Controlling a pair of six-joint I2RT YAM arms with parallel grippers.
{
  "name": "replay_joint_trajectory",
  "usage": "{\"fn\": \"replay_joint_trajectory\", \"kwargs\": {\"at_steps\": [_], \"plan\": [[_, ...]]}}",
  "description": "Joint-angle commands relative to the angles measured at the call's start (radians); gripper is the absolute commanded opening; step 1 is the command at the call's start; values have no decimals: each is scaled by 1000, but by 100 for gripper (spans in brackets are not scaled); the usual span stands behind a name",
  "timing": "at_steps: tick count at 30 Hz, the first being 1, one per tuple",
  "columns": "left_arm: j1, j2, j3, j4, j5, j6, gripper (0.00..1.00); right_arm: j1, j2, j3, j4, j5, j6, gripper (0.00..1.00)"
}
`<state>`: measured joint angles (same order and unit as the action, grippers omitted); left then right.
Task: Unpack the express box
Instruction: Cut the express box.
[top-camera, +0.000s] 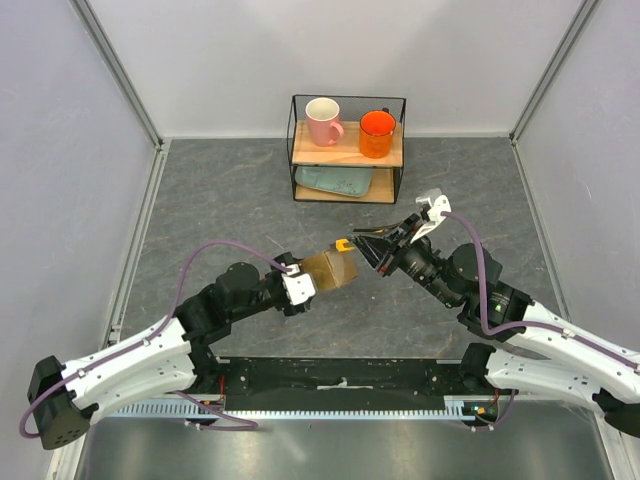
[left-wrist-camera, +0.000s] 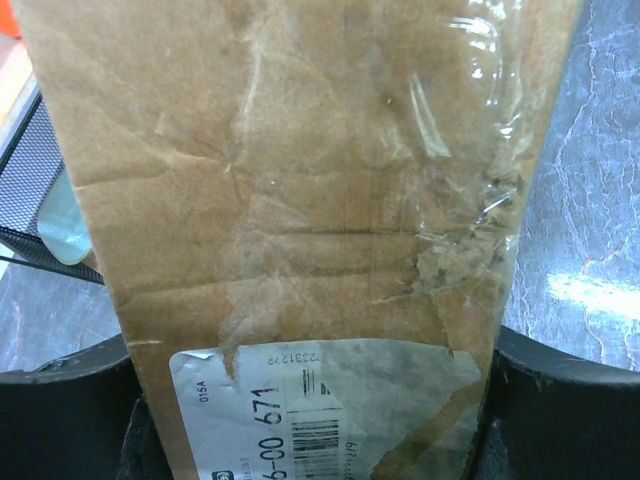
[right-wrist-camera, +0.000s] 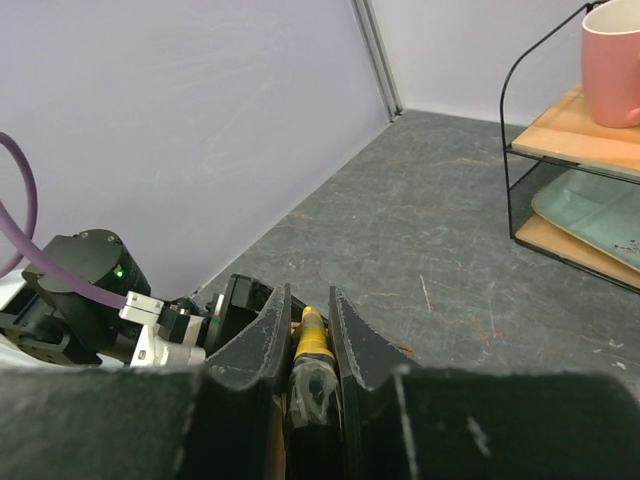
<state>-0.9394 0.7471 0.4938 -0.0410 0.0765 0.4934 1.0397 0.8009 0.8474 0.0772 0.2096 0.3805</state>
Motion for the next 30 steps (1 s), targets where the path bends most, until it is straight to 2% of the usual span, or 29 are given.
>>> {"fn": "replay_joint_trajectory", "kwargs": {"at_steps": [1, 16, 30], "plan": [[-6, -35, -6, 119, -20, -65, 2, 3, 1, -10, 96, -29, 21, 0], [-6, -51, -26, 119, -38, -84, 2, 34, 44, -10, 64, -24, 32, 0], [-6, -58, -18, 109, -27, -87, 2, 39, -3, -2, 13, 20, 12, 0]]}}
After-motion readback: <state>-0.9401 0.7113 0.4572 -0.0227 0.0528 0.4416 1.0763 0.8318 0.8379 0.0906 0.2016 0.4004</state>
